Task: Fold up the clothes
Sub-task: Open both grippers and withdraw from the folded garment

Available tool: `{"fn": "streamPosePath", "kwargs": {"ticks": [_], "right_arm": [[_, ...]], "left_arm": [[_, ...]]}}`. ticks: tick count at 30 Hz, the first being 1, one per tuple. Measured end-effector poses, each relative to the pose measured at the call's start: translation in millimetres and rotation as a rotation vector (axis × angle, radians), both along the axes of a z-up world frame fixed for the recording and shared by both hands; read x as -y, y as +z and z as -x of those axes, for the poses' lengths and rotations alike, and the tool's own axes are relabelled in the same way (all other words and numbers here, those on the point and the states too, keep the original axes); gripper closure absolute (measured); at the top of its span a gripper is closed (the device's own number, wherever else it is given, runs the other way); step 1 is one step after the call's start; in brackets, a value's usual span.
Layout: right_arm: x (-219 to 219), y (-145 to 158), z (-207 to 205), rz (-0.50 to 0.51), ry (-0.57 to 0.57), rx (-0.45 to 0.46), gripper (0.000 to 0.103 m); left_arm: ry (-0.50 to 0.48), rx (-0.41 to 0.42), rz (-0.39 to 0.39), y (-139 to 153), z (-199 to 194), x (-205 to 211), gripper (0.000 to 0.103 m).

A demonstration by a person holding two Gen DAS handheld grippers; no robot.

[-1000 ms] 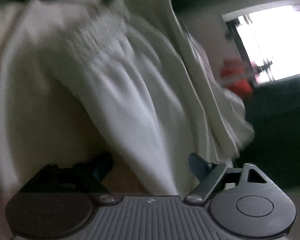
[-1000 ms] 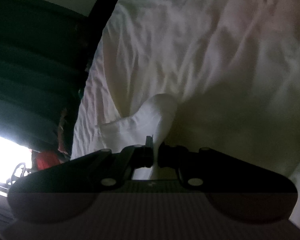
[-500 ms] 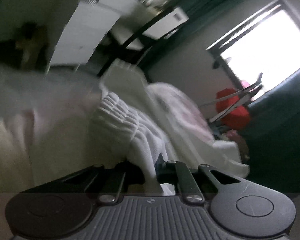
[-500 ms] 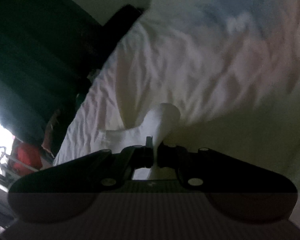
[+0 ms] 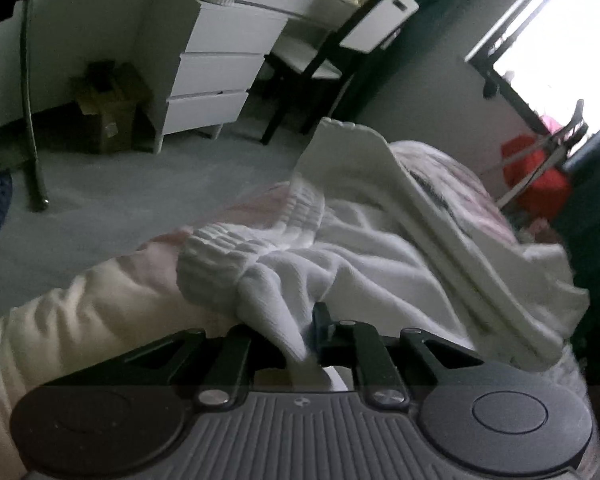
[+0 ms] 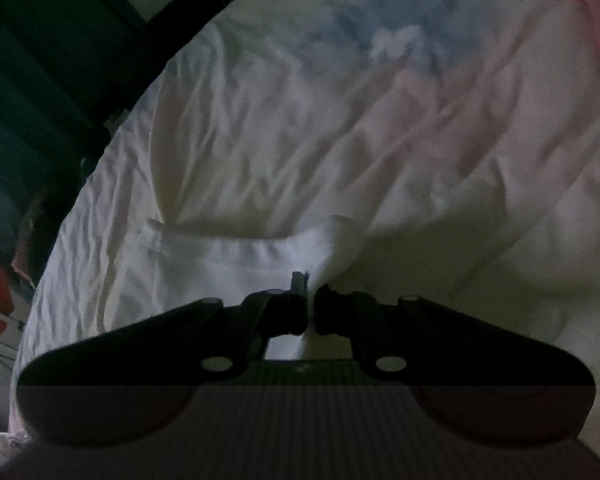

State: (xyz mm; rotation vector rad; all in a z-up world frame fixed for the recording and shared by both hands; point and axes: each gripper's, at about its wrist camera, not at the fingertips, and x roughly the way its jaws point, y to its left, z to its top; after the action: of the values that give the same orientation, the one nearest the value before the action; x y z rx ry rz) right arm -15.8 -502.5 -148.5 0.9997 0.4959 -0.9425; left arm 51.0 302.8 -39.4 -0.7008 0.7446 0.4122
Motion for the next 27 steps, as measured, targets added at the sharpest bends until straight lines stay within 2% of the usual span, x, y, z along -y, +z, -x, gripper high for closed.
{"fn": "streamPosePath", "kwargs": {"ticks": [4, 7, 8, 9, 11, 13, 17, 19, 22, 25, 27], "right_arm": [[-1.2, 5.3, -5.0, 0.034, 0.033, -0.02, 0.094], [-4.1, 8.9, -9.0, 0.048, 0.052, -0.027, 0.086], [-5.3, 10.9, -10.0, 0.056, 0.058, -0.029, 0.066], [-6.5, 13.0, -11.0, 0.064, 0.064, -0.031, 0.039], [-10.8, 20.3, -11.3, 0.105, 0.071, -0.017, 0.023], [-19.1, 32.5, -12.5, 0.174, 0.076, -0.016, 0.022], [-42.4, 58.8, -19.0, 0.32, 0.143, 0.012, 0.023], [-59.9, 74.5, -23.4, 0.407, 0.222, 0.051, 0.022], [-87.5, 95.5, -31.6, 0.521, 0.372, 0.11, 0.023], [-112.3, 107.3, -34.1, 0.565, 0.505, 0.173, 0.023], [-126.8, 112.6, -35.2, 0.552, 0.583, 0.212, 0.023]], "left_arm": [[-0.021, -0.015, -0.053, 5.2, 7.8, 8.2, 0.081], [-0.059, -0.036, -0.087, 3.4, 10.4, 12.4, 0.059], [-0.065, -0.048, -0.096, 3.0, 9.8, 14.5, 0.048], [-0.069, -0.061, -0.106, 2.8, 9.0, 16.8, 0.043], [-0.079, -0.062, -0.118, 4.7, 9.2, 22.2, 0.031], [-0.09, -0.049, -0.158, 10.5, 12.2, 31.1, 0.022], [-0.127, 0.011, -0.249, 28.9, 18.8, 51.3, 0.02], [-0.153, 0.062, -0.296, 41.5, 22.7, 61.4, 0.019], [-0.195, 0.124, -0.375, 58.2, 29.3, 84.6, 0.011], [-0.245, 0.18, -0.451, 72.4, 34.7, 111.0, 0.007], [-0.293, 0.21, -0.49, 79.9, 35.9, 131.1, 0.007]]}}
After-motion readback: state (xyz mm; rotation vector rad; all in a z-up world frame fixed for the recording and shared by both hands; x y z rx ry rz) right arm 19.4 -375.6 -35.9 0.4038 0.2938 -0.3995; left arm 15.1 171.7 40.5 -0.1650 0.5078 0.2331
